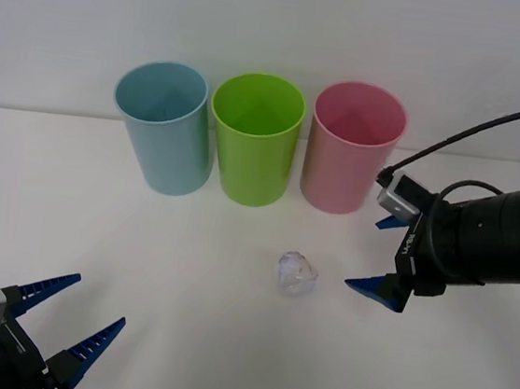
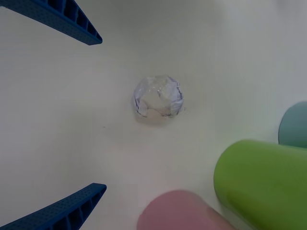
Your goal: Put cans in the blue bin and PET bottles in the pink bin and trash in the green bin.
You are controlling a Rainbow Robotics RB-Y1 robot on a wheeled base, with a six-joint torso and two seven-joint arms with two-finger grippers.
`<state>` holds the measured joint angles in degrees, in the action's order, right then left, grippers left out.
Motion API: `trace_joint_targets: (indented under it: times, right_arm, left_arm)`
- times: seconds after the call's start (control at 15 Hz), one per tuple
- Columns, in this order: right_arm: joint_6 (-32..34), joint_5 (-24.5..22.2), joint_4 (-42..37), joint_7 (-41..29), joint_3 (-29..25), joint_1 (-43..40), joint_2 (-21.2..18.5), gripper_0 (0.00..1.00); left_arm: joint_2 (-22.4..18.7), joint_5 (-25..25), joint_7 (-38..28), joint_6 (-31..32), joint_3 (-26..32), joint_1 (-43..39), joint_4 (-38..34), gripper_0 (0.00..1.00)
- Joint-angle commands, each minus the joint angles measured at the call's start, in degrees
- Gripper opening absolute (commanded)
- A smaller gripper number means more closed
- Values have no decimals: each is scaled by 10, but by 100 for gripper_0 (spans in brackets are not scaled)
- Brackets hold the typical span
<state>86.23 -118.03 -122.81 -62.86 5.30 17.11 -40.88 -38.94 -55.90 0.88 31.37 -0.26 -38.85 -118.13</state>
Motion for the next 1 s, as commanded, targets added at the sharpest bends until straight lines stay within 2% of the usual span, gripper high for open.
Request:
trace_joint_targets:
  times: [0.07, 0.4, 0.53, 0.87, 1.0]
  right_arm:
    - [-2, -23, 37, -6, 43, 37, 18, 100]
    - [-23, -60, 80, -17, 111, 75, 41, 100]
    - [-23, -77, 100, -17, 120, 81, 60, 100]
    - [-23, -157, 121, -17, 147, 84, 109, 100]
    - [-23, -160, 140, -14, 148, 84, 120, 100]
  left_arm:
    - [0, 0, 0, 0, 0, 0, 0, 100]
    - [0, 0, 0, 0, 0, 0, 0, 100]
    - [0, 0, 0, 0, 0, 0, 0, 100]
    - [0, 0, 0, 0, 0, 0, 0, 100]
    - [0, 0, 0, 0, 0, 0, 0, 100]
